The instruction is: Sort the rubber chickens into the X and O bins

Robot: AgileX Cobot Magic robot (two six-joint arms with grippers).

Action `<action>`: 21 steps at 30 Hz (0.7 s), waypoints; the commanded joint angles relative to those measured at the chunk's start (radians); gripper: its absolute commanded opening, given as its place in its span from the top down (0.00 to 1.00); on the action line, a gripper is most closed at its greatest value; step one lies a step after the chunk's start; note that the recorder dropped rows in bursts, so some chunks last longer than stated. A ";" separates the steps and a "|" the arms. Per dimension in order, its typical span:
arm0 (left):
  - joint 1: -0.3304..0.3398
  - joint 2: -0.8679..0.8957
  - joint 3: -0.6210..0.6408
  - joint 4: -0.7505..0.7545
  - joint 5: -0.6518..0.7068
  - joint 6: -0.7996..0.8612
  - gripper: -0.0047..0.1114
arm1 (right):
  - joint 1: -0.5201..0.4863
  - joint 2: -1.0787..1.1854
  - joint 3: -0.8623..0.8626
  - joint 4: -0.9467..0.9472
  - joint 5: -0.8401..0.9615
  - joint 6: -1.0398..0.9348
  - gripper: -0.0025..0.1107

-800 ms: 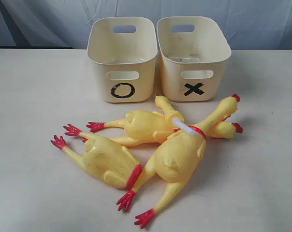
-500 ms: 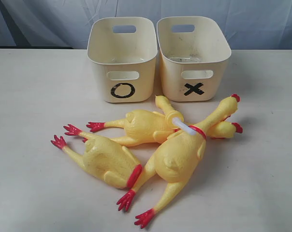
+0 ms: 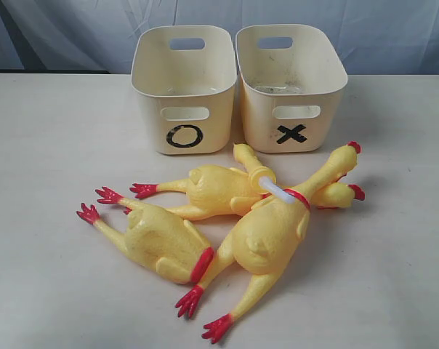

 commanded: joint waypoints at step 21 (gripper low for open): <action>0.000 -0.005 0.001 0.001 -0.016 -0.005 0.96 | -0.006 -0.006 0.002 0.094 -0.502 0.042 0.99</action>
